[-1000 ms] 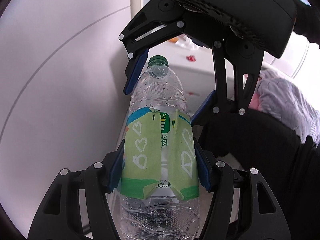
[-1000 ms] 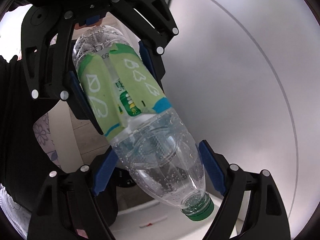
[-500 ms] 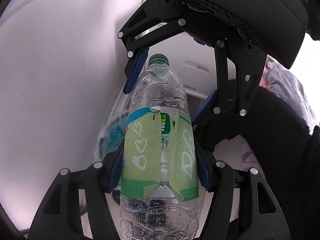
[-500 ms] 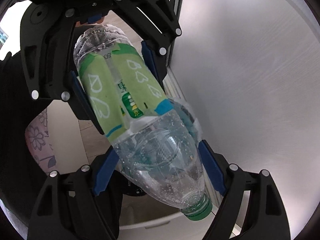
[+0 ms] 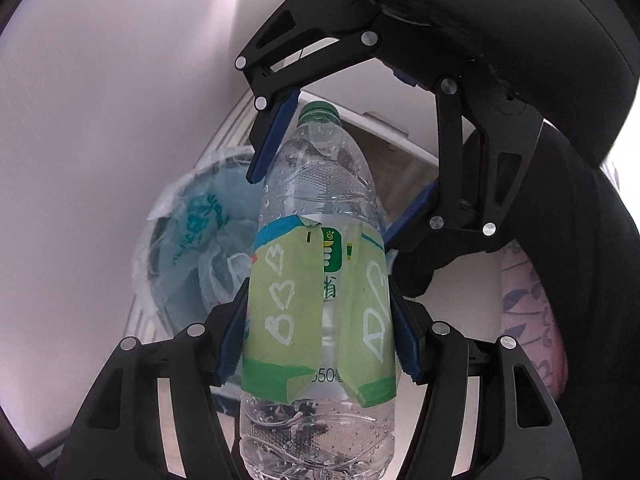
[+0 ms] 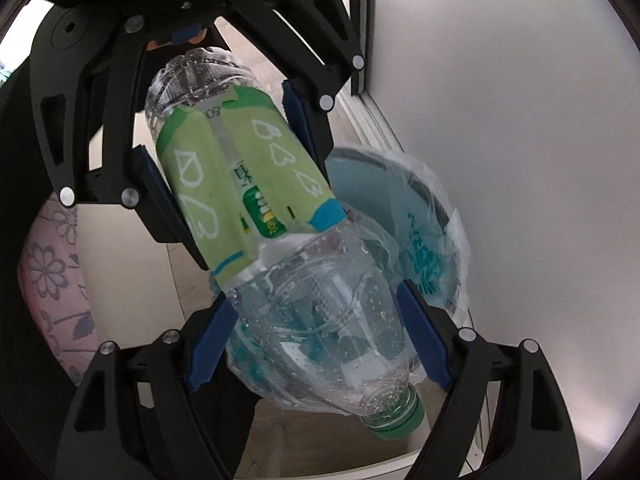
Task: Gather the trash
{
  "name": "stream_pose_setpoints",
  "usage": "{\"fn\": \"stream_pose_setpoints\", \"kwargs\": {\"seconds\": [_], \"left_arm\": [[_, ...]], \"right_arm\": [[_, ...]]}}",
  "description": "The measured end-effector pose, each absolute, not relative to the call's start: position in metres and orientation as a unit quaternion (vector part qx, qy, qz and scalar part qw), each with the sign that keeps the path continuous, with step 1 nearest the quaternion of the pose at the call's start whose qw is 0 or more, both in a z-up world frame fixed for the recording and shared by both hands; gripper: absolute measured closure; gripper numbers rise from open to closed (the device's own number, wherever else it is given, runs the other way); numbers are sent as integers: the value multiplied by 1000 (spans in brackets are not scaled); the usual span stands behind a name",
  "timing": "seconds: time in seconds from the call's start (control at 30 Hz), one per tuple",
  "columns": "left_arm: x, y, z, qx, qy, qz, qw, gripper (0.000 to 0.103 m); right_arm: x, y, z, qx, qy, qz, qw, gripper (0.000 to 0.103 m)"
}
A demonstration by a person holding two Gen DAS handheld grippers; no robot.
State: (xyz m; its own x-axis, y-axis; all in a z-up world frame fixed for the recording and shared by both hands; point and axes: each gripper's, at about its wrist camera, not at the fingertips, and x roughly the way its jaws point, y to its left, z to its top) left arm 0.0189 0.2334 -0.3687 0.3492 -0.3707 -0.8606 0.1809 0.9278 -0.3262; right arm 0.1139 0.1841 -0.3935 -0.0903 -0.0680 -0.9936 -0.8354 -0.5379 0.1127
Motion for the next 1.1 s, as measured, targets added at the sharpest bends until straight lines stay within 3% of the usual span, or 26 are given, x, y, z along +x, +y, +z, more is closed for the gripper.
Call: {"fn": "stream_pose_setpoints", "kwargs": {"seconds": [0.7, 0.8, 0.83, 0.87, 1.1], "left_arm": [[35, 241, -444, -116, 538, -180, 815, 40], [34, 242, -449, -112, 543, -175, 813, 21], [33, 242, -447, -109, 542, -176, 814, 13], [32, 242, -447, -108, 542, -175, 815, 10], [28, 248, -438, -104, 537, -149, 824, 6]], "right_arm": [[106, 180, -459, -630, 383, 594, 323, 26], [102, 177, -457, -635, 366, 589, 340, 26], [100, 175, -457, -636, 363, 588, 344, 22], [99, 174, -455, -635, 358, 589, 348, 10], [98, 167, -427, -622, 341, 585, 392, 7]]}}
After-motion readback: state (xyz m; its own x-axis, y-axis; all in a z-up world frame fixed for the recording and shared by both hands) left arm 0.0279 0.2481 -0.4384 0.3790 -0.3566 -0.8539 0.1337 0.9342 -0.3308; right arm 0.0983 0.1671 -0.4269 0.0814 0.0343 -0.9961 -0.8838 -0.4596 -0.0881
